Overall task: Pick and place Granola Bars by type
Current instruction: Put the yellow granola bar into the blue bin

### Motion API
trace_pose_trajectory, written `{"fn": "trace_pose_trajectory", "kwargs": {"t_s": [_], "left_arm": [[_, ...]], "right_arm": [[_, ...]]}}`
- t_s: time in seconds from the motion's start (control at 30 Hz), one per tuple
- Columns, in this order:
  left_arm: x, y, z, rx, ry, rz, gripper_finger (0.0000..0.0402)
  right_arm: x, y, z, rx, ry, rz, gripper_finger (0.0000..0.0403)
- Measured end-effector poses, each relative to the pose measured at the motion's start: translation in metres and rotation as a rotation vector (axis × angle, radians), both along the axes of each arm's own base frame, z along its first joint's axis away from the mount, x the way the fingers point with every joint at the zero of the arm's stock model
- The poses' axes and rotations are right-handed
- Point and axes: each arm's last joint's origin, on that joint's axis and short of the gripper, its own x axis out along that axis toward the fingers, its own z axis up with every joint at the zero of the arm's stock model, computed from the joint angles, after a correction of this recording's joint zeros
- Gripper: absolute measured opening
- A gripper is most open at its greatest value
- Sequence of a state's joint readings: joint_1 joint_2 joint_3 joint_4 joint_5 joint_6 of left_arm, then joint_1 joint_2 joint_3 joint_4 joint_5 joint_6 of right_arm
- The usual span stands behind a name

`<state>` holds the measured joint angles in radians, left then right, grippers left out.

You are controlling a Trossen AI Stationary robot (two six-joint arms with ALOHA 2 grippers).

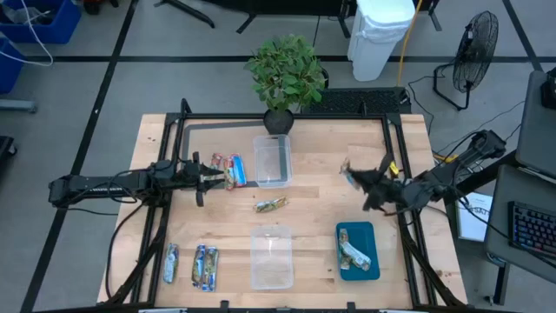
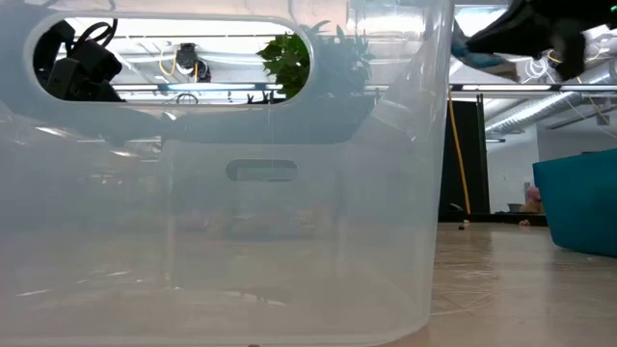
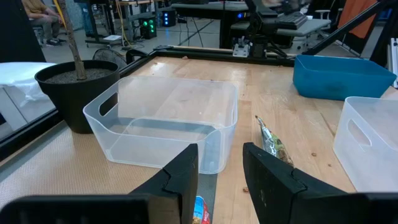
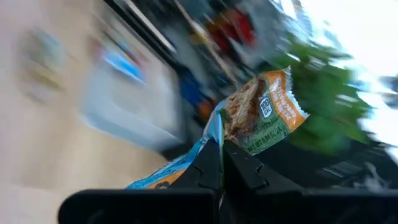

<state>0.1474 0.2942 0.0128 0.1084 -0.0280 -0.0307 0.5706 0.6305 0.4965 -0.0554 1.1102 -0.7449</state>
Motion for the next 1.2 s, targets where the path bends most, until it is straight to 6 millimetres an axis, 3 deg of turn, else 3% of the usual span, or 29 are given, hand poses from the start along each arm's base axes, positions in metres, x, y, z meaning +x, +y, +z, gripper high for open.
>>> {"fn": "trace_pose_trajectory", "kwargs": {"t_s": [0.13,0.43,0.73,0.9,1.2], "left_arm": [[0.0,0.0,0.0,0.0,0.0,0.0,0.0131],[0.0,0.0,0.0,0.0,0.0,0.0,0.0131],[0.0,0.0,0.0,0.0,0.0,0.0,0.0131],[0.0,0.0,0.0,0.0,0.0,0.0,0.0131],[0.0,0.0,0.0,0.0,0.0,0.0,0.0131]], "right_arm": [[0.006,-0.001,0.001,-0.107,0.015,-0.173,0.0],[0.019,-0.002,-0.002,-0.121,-0.032,-0.444,0.0],[0.027,-0.005,-0.008,-0.123,-0.034,-0.514,0.0],[0.029,-0.003,0.001,0.037,-0.161,-0.366,0.0001],[0.014,0.007,0.026,0.556,-0.441,0.205,0.0]]}}
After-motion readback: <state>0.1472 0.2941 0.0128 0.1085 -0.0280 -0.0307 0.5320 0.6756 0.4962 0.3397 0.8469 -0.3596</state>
